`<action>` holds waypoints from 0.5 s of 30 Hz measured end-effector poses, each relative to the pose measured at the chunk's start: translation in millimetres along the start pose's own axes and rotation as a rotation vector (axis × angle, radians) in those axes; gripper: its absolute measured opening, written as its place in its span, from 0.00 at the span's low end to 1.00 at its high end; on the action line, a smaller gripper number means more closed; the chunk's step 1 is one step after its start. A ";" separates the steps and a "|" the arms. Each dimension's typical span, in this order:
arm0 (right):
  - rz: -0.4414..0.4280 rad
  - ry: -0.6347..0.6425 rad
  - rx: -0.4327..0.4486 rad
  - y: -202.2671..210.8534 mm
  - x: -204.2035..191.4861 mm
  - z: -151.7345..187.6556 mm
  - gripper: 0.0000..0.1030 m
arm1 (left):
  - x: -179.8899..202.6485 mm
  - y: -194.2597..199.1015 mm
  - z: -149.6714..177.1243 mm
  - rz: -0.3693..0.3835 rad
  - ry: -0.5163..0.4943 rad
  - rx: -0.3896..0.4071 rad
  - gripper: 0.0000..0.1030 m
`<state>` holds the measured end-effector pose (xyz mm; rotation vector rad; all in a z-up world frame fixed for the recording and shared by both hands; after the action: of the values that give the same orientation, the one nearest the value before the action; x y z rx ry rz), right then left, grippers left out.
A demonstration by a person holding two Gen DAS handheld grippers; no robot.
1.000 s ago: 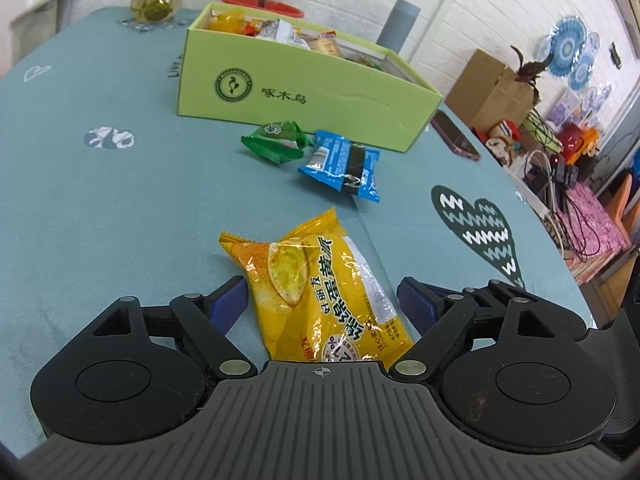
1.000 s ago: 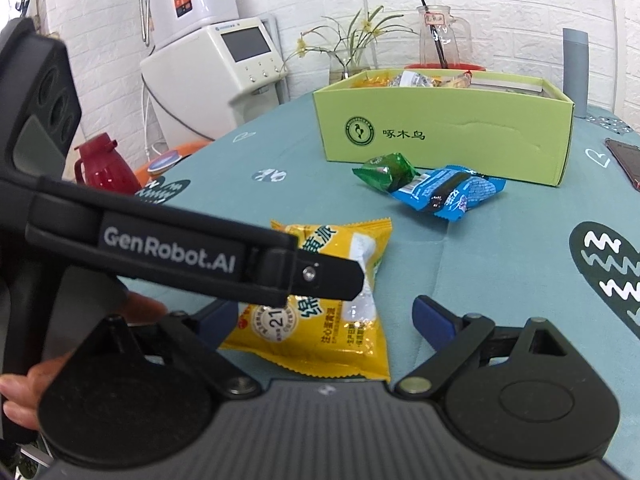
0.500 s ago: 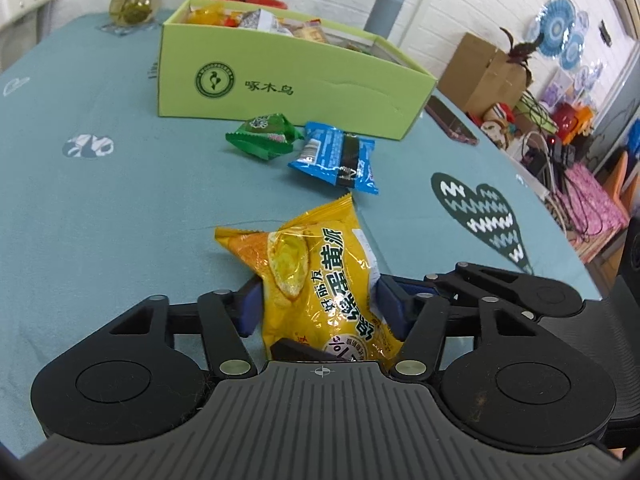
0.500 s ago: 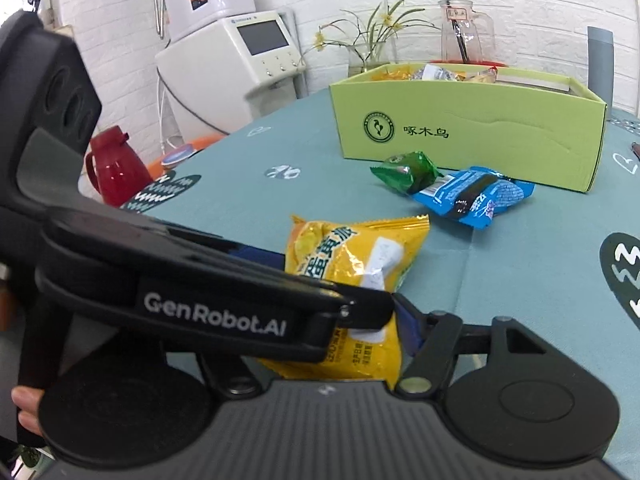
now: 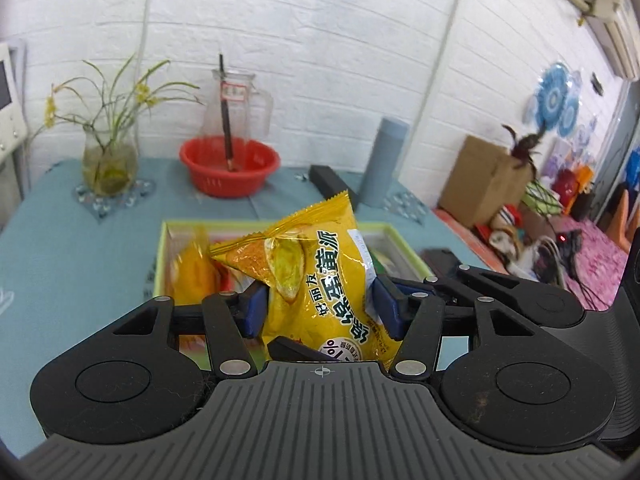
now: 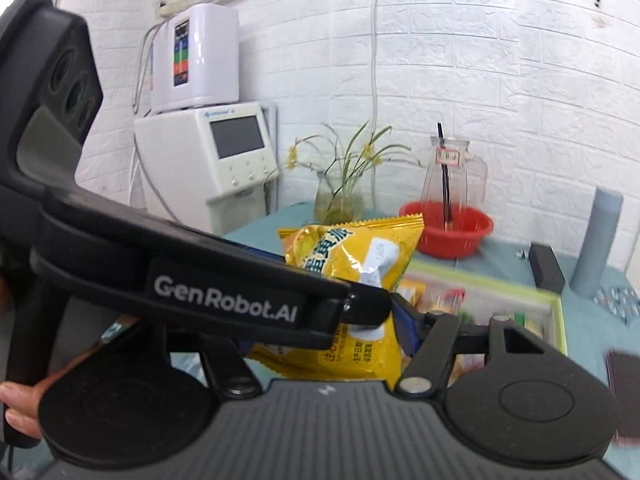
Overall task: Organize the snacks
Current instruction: 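Lift the yellow chip bag into the green box and open the left gripper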
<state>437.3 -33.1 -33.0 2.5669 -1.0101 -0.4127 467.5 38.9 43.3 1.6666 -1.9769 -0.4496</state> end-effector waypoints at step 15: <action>0.018 -0.043 -0.118 -67.7 35.2 19.8 0.89 | -32.8 -72.3 1.6 -0.073 -0.034 -0.029 0.59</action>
<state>494.6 -15.6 -84.2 2.4521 -0.9925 -0.5091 528.8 57.1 -3.7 1.7281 -1.9286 -0.5345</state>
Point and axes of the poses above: each gripper's, at about its wrist camera, not at the fingertips, and y roughly against the way its jaws point, x to its right, z to its underside, the point moved 8 cm from there along -y, roughly the way its jaws point, and after that the axes turned 8 degrees about -z, right-handed, at the moved point
